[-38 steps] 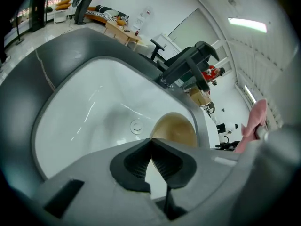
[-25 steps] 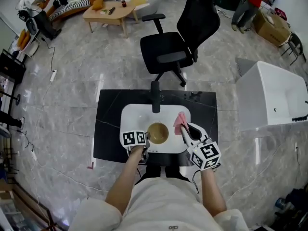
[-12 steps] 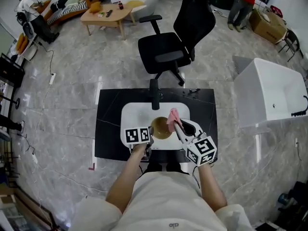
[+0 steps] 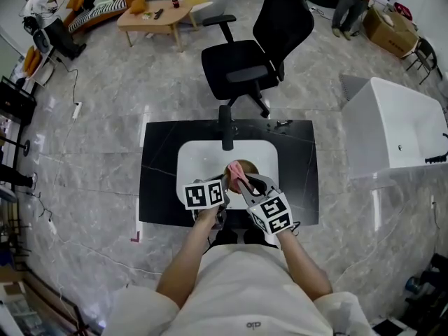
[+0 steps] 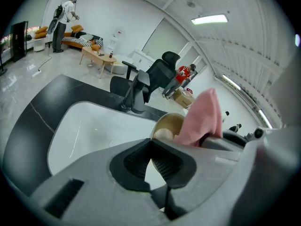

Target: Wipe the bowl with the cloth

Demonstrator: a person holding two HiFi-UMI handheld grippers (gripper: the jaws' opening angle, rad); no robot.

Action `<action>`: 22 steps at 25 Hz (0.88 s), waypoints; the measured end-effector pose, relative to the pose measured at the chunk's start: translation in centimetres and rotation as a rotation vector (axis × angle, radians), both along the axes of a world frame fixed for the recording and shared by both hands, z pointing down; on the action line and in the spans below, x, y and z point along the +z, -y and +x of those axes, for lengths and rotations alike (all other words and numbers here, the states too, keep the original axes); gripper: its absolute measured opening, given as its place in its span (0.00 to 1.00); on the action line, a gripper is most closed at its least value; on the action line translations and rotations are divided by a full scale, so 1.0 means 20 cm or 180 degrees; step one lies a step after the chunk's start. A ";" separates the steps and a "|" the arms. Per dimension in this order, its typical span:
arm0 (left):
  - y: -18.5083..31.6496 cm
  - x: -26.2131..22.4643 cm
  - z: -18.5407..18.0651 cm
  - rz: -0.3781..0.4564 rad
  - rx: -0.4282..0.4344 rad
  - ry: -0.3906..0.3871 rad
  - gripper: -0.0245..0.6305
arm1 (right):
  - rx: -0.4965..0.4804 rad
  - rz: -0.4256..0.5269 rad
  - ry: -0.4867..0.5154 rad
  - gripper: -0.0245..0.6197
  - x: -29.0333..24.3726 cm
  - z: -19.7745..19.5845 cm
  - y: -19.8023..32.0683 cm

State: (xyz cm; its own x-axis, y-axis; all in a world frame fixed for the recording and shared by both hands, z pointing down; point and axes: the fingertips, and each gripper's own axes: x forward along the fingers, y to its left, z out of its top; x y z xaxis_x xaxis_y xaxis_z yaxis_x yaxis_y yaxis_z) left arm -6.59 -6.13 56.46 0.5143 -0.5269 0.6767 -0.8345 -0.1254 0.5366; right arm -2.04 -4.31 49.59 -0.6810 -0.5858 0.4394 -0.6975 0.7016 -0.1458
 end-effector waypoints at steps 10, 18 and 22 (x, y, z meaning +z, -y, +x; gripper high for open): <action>-0.02 -0.05 0.06 0.0101 0.0074 0.0032 0.06 | 0.0144 -0.0022 -0.0462 0.09 0.11 0.00 0.00; -0.03 -0.06 0.06 0.0137 0.0125 0.0146 0.06 | -0.0113 -0.0223 -0.0732 0.09 0.19 -0.04 -0.04; -0.03 -0.05 0.05 0.0126 0.0122 0.0167 0.06 | -0.0275 -0.0376 -0.0882 0.09 0.25 -0.03 -0.08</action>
State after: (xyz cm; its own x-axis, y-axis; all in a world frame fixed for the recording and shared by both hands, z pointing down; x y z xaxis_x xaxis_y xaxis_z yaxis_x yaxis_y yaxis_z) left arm -5.67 -5.48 55.38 0.4991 -0.5343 0.6822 -0.8554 -0.1781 0.4863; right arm -2.73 -2.74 54.66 -0.5709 -0.4648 0.6768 -0.6607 0.7494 -0.0426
